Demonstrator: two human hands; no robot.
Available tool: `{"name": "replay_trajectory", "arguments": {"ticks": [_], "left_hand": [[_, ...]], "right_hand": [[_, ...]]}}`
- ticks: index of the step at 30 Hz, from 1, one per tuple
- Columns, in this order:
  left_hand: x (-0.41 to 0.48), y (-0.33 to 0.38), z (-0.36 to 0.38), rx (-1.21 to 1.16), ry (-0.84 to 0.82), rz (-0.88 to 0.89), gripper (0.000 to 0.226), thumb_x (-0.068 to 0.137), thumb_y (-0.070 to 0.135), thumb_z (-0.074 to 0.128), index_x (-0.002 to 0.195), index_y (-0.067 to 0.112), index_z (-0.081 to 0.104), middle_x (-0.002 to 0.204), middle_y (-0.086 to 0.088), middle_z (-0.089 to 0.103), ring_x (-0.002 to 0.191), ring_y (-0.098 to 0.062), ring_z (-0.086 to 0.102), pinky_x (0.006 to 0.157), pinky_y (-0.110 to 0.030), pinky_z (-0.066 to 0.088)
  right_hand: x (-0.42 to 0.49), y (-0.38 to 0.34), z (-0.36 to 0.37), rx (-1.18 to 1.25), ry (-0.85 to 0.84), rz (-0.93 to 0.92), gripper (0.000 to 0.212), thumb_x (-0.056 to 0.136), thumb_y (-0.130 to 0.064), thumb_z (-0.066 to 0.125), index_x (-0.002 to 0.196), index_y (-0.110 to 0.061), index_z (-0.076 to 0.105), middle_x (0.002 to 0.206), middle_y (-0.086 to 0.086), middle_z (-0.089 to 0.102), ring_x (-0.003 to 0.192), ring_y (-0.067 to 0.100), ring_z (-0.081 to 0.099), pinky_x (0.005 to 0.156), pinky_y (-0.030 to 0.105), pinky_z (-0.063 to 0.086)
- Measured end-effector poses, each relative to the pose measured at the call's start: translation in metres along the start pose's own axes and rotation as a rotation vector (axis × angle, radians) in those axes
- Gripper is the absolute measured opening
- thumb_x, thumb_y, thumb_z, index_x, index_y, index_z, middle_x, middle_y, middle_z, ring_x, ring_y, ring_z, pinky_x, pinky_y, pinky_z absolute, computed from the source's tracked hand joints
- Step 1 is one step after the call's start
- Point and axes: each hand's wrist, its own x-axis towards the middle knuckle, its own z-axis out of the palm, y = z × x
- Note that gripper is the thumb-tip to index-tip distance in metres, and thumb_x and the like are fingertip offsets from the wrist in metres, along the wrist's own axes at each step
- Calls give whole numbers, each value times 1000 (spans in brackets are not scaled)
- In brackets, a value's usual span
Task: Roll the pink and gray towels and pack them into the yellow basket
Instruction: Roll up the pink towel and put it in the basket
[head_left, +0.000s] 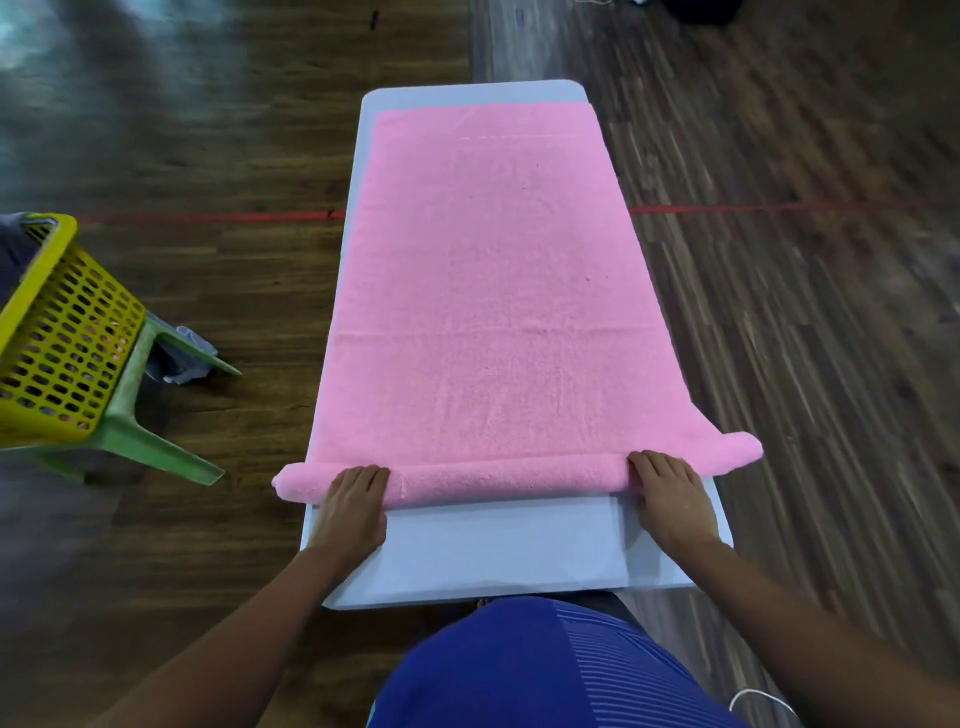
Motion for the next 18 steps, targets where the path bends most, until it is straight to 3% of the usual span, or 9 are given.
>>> {"name": "replay_trajectory", "arguments": {"ticks": [3,5,9,12,15,18], "left_hand": [[0,-1,-1,-54,21,-38,36,70,5,74,106,5,69,103,-12,71,93,-29,65,88,-46,52],[1,0,-8,-85,19,-60,20,77,9,68,97,8,70,95,-9,71,86,-25,63,84,-42,51],[11,1,-23,-123,-109,-88,14,90,23,49,93,16,60,88,-4,69,74,-20,57,74,-36,48],[16,-5,-20,-123,-31,-76,15,86,17,57,100,15,54,91,-7,64,79,-25,56,76,-41,48],[16,-7,-13,7,107,-65,20,77,7,68,94,11,59,95,-10,60,85,-30,54,75,-44,44],[12,-1,-10,-43,136,-40,21,75,1,68,95,7,64,95,-11,65,86,-31,58,78,-45,49]], "right_hand": [[4,0,-3,23,7,53,33,72,-2,69,103,-12,67,99,6,69,95,31,62,88,44,46],[6,-2,-12,-15,-56,67,20,78,-14,63,98,-17,66,95,1,68,94,28,59,85,41,40],[16,1,-24,-98,-264,119,23,87,-33,46,103,-25,62,101,0,67,100,22,55,87,38,31],[18,3,-20,-88,-112,149,22,80,-27,58,101,-21,59,95,3,62,93,28,54,84,42,31],[16,3,-11,-60,92,60,18,71,-7,70,86,-13,62,85,7,57,78,33,52,69,40,36],[11,1,-8,19,71,9,32,58,3,72,85,-9,62,86,7,59,77,33,55,64,38,40]]}}
